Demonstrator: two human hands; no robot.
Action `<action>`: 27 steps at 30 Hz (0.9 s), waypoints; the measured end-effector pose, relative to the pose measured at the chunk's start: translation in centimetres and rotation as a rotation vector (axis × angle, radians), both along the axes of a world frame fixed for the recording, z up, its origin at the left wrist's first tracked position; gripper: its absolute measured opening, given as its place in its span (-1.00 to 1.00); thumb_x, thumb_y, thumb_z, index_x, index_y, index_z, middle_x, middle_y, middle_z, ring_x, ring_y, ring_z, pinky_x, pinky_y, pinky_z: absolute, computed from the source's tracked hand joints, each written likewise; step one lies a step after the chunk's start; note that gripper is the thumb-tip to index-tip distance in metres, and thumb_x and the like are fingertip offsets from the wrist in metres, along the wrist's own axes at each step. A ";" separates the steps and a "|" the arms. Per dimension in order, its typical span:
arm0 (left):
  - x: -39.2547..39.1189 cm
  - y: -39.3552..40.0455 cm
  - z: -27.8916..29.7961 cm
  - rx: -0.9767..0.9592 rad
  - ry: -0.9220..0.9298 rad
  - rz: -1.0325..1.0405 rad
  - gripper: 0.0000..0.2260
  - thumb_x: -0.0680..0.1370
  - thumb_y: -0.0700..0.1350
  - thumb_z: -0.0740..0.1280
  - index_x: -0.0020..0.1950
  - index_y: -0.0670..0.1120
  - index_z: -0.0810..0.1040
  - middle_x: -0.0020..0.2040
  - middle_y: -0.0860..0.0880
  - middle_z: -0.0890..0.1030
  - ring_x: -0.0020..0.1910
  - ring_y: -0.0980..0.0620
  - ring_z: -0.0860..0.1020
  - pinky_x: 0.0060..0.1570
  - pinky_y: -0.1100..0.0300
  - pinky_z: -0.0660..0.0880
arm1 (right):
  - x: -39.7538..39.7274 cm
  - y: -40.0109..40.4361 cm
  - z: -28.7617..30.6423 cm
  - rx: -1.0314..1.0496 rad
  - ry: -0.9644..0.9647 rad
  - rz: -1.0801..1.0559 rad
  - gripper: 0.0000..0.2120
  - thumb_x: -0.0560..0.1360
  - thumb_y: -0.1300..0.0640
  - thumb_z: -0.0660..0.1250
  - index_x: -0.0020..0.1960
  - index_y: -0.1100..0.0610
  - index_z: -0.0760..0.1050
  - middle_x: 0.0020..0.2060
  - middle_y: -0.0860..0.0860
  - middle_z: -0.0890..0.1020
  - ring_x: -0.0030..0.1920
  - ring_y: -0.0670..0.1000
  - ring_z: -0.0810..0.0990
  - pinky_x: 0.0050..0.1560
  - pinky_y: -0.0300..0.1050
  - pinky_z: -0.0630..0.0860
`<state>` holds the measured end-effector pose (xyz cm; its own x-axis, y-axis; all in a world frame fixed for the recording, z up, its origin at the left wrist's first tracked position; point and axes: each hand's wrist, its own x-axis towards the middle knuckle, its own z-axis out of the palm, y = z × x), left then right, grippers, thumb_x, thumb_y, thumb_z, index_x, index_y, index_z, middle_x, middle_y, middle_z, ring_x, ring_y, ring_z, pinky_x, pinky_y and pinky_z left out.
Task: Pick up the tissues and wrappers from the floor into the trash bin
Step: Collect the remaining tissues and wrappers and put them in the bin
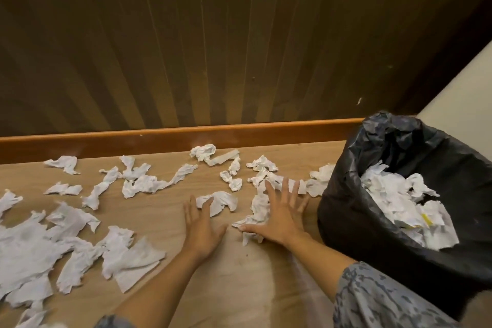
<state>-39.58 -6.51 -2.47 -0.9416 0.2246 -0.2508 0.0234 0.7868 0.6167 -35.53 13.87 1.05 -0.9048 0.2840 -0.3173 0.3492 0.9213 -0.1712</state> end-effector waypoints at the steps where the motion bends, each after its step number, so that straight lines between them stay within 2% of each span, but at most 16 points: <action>1: -0.5 0.8 -0.4 0.013 0.004 0.009 -0.32 0.53 0.05 0.34 0.55 0.06 0.04 0.55 -0.12 -0.29 0.50 -0.11 -0.36 0.47 -0.01 -0.16 | -0.5 0.2 -0.7 0.017 0.006 0.013 0.32 0.00 -0.74 0.05 0.53 -0.13 -0.39 0.46 0.15 -0.49 0.37 0.32 -0.59 0.31 0.52 -0.35; 5: -3.6 3.5 -1.8 0.028 0.109 -0.009 -0.31 0.57 0.12 0.25 0.57 0.05 -0.05 0.52 -0.09 -0.38 0.46 -0.08 -0.46 0.45 -0.02 -0.23 | -2.6 0.6 -2.9 0.038 0.053 0.063 0.28 0.01 -0.75 -0.01 0.51 -0.17 -0.41 0.42 0.13 -0.55 0.37 0.32 -0.59 0.30 0.53 -0.30; 9: -7.7 5.1 -2.7 -0.009 0.141 -0.035 -0.05 0.39 0.40 0.29 0.55 0.12 -0.21 0.49 -0.08 -0.46 0.41 -0.08 -0.53 0.42 -0.09 -0.31 | -3.6 0.9 -4.8 0.048 0.180 0.096 0.21 0.10 -0.74 -0.03 0.57 -0.13 -0.20 0.51 0.11 -0.39 0.46 0.28 -0.46 0.35 0.52 -0.23; 12: -10.5 6.1 -3.3 -0.136 0.201 -0.053 0.04 0.31 0.47 0.28 0.55 0.10 -0.22 0.50 -0.12 -0.43 0.44 -0.14 -0.49 0.43 -0.14 -0.32 | -3.9 1.5 -5.8 0.027 0.246 0.119 0.19 0.15 -0.73 -0.05 0.58 -0.06 -0.11 0.55 0.10 -0.26 0.51 0.27 -0.36 0.37 0.51 -0.15; 16: -13.1 7.2 -3.7 -0.219 0.277 -0.075 -0.07 0.33 0.49 0.22 0.55 0.15 -0.05 0.54 -0.12 -0.34 0.46 -0.16 -0.44 0.40 -0.11 -0.36 | -5.2 2.1 -6.1 0.018 0.286 0.186 0.16 0.19 -0.70 0.02 0.58 -0.05 -0.10 0.56 0.07 -0.23 0.53 0.23 -0.30 0.41 0.46 -0.11; 18: -13.6 7.3 -4.2 -0.214 0.304 -0.057 -0.25 0.39 0.44 0.23 0.50 0.17 0.19 0.58 -0.11 -0.16 0.50 -0.18 -0.35 0.39 -0.06 -0.37 | -6.0 2.3 -6.2 0.017 0.294 0.226 0.14 0.21 -0.69 0.02 0.58 -0.07 -0.16 0.56 0.03 -0.26 0.53 0.18 -0.34 0.44 0.40 -0.15; 19: -13.6 7.2 -4.5 -0.182 0.333 -0.038 -0.36 0.43 0.38 0.26 0.44 0.14 0.31 0.58 -0.11 0.00 0.53 -0.18 -0.24 0.41 -0.05 -0.34 | -6.4 2.4 -6.3 0.018 0.297 0.244 0.13 0.22 -0.68 0.01 0.58 -0.07 -0.18 0.56 0.01 -0.27 0.52 0.15 -0.35 0.46 0.36 -0.17; 20: -13.4 7.0 -4.7 -0.121 0.368 -0.017 -0.46 0.46 0.30 0.30 0.36 0.07 0.42 0.53 -0.11 0.19 0.54 -0.18 -0.10 0.46 -0.07 -0.24 | -6.6 2.4 -6.4 0.008 0.300 0.259 0.11 0.24 -0.67 0.01 0.58 -0.06 -0.18 0.56 -0.01 -0.25 0.53 0.12 -0.35 0.47 0.32 -0.18; 22: -12.7 6.3 -4.8 0.032 0.438 0.020 -0.64 0.50 0.12 0.36 0.18 -0.08 0.54 0.30 -0.12 0.48 0.42 -0.14 0.25 0.45 -0.09 0.14 | -6.8 2.6 -6.7 -0.060 0.325 0.270 0.07 0.29 -0.62 0.05 0.58 -0.04 -0.14 0.58 0.01 -0.08 0.56 0.09 -0.19 0.49 0.22 -0.16; 23: -12.2 5.9 -4.7 0.090 0.469 0.033 -0.71 0.51 0.07 0.38 0.07 -0.12 0.56 0.14 -0.09 0.52 0.27 -0.10 0.37 0.31 -0.03 0.31 | -6.8 2.7 -6.9 -0.101 0.356 0.264 0.04 0.32 -0.59 0.10 0.58 -0.02 -0.11 0.55 0.03 0.08 0.55 0.09 -0.03 0.50 0.16 -0.10; 24: -11.7 5.4 -4.6 0.123 0.494 0.045 -0.76 0.50 0.05 0.39 -0.05 -0.12 0.56 0.01 -0.06 0.51 0.13 -0.06 0.41 0.16 0.07 0.38 | -6.7 2.7 -7.0 -0.140 0.396 0.253 0.01 0.36 -0.54 0.14 0.58 0.01 -0.07 0.47 0.05 0.24 0.48 0.10 0.13 0.49 0.11 -0.02; 25: -11.1 5.0 -4.4 0.137 0.505 0.067 -0.76 0.50 0.04 0.40 -0.17 -0.12 0.54 -0.09 -0.03 0.46 0.01 -0.02 0.41 0.03 0.15 0.36 | -6.6 2.8 -7.2 -0.172 0.438 0.237 -0.03 0.39 -0.49 0.18 0.58 0.05 -0.02 0.37 0.06 0.35 0.39 0.09 0.25 0.47 0.08 0.09; 27: -9.7 4.4 -4.0 0.155 0.494 0.138 -0.69 0.48 0.04 0.42 -0.31 -0.13 0.46 -0.18 -0.02 0.39 -0.13 0.02 0.38 -0.10 0.24 0.32 | -6.2 2.7 -7.5 -0.187 0.491 0.196 -0.12 0.45 -0.39 0.22 0.55 0.13 0.10 0.23 0.05 0.46 0.24 0.08 0.37 0.37 0.05 0.29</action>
